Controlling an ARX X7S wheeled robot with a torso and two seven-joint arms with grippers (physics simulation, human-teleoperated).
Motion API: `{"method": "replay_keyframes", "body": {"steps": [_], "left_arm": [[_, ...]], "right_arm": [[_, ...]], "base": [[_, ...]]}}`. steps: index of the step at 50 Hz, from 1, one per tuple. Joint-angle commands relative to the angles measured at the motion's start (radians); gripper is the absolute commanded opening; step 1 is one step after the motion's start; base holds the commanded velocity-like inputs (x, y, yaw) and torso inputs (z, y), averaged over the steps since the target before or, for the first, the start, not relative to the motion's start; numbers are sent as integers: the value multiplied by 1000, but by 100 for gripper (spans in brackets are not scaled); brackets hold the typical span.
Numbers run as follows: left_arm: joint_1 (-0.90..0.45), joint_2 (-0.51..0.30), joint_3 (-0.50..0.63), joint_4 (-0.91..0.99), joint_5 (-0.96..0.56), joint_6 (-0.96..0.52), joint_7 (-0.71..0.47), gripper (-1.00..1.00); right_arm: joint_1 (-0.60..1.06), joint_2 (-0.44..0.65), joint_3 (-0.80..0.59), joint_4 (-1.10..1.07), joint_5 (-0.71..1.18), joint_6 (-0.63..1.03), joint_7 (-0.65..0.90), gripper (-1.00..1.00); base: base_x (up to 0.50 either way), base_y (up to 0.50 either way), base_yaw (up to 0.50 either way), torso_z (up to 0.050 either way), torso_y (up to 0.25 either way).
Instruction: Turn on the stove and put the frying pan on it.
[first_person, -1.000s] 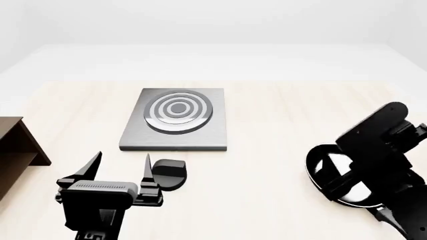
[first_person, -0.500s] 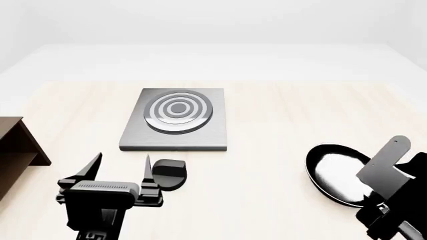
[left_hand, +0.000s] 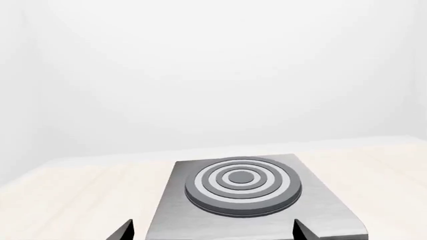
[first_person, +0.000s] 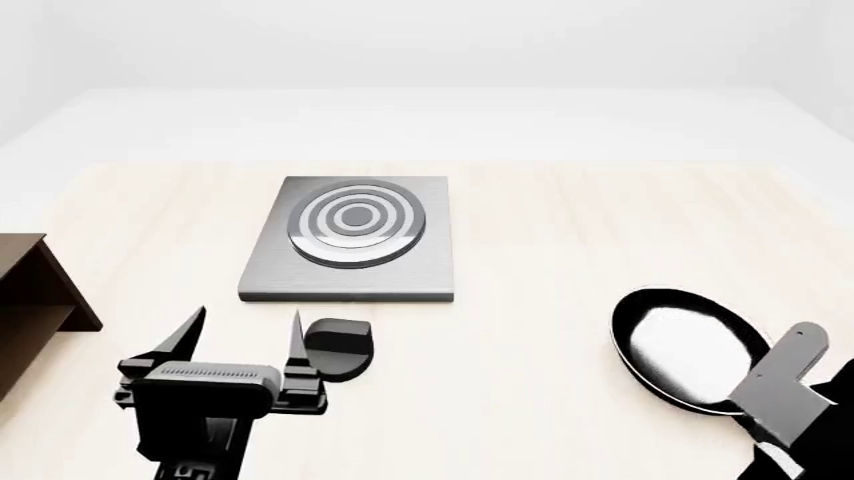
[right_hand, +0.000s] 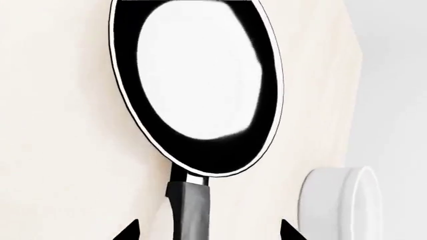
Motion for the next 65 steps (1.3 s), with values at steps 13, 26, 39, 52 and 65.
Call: {"method": "replay_keyframes", "body": {"steps": [13, 26, 39, 52, 65], "left_arm": [[-3, -6, 9, -7, 0, 4, -10, 100], [-2, -12, 17, -12, 7, 5, -17, 100], [-7, -17, 22, -8, 6, -2, -22, 100], [-6, -18, 28, -18, 8, 9, -26, 100], [-5, -21, 34, -19, 7, 11, -30, 100]], "right_arm": [[-114, -36, -52, 155, -45, -117, 31, 100], [-103, -59, -64, 260, -80, -146, 30, 100], [-92, -89, -76, 334, -130, -193, 57, 100], [-103, -99, -52, 361, -112, -253, 52, -100], [-106, -40, -19, 261, -65, -249, 24, -100]], "base": [[0, 0, 0, 0, 0], [0, 0, 0, 0, 0], [3, -1, 1, 0, 0], [3, -1, 2, -2, 0], [0, 0, 0, 0, 0]]}}
